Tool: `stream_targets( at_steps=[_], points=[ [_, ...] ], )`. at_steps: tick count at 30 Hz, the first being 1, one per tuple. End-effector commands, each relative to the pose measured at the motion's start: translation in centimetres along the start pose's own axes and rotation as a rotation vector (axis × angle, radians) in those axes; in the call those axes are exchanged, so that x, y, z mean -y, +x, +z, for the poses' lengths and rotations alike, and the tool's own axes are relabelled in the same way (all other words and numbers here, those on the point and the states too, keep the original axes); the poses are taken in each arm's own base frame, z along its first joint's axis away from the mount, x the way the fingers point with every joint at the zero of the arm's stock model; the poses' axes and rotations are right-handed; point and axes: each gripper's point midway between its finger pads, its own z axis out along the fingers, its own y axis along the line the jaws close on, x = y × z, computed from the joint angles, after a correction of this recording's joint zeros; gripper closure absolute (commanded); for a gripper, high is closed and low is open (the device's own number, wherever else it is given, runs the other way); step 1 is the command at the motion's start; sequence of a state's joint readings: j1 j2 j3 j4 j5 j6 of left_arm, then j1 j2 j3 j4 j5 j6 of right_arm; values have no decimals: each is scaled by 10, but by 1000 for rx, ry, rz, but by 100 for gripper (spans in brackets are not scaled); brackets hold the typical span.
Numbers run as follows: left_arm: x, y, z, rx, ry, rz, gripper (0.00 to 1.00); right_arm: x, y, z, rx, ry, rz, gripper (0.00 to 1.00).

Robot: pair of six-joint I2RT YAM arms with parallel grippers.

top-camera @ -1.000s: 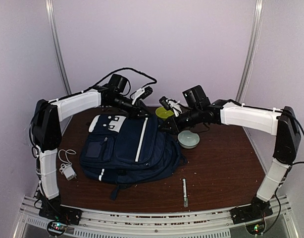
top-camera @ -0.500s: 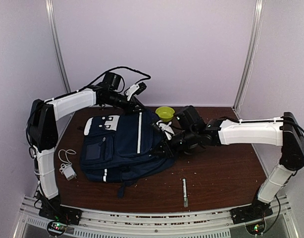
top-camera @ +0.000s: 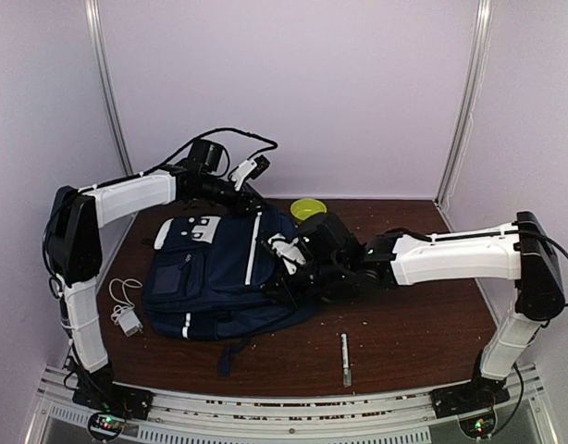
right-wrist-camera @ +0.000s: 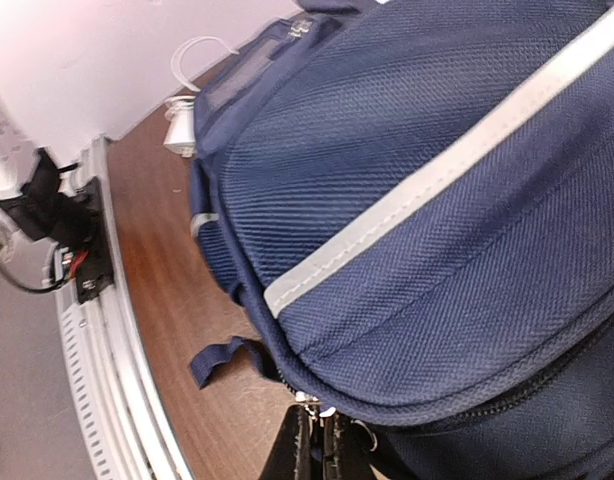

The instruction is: Pack the student bag

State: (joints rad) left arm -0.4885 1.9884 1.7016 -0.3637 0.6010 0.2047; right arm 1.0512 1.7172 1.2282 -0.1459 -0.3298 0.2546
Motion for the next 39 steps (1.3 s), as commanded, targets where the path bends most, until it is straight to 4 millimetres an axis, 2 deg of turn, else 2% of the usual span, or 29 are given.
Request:
stream_targets(
  at_steps=[1, 3, 6, 10, 13, 15, 18, 20, 23, 25, 29, 32, 35, 39],
  points=[
    [-49, -80, -42, 298, -266, 56, 100, -10, -21, 3, 19, 141, 18, 100],
    [-54, -81, -43, 313, -296, 22, 100, 5, -27, -6, 39, 251, 75, 100],
    [-57, -83, -45, 331, -318, 9, 100, 8, -31, -23, 84, 344, 94, 100],
    [-57, -89, -45, 354, -313, 20, 100, -17, -30, -27, 27, 376, 47, 100],
    [-59, -95, -45, 378, -311, 20, 100, -34, -29, -9, -15, 344, 24, 100],
    [-59, -97, -44, 385, -314, 14, 100, -34, -28, 6, -58, 357, 15, 100],
    [-54, -100, -45, 402, -306, 9, 100, -37, -39, 24, -67, 375, 8, 100],
    [-51, -104, -46, 420, -300, 4, 100, -51, -52, 31, -31, 320, 1, 100],
    [-51, -104, -48, 419, -305, 5, 100, -102, -71, 30, 53, 81, -65, 100],
    [-51, -101, -47, 406, -310, 11, 100, -121, -78, 27, 106, -18, -88, 100],
    [-47, -99, -47, 405, -291, 15, 100, -128, -86, 35, 135, -86, -91, 98],
    [-41, -90, -47, 390, -281, 34, 100, -126, -85, 41, 120, -113, -70, 88],
    [-25, -79, -49, 372, -238, 90, 100, -110, -82, 28, 155, -79, -40, 72],
    [-9, -68, -53, 345, -200, 153, 100, -100, -74, -4, 181, -64, -32, 65]
  ],
)
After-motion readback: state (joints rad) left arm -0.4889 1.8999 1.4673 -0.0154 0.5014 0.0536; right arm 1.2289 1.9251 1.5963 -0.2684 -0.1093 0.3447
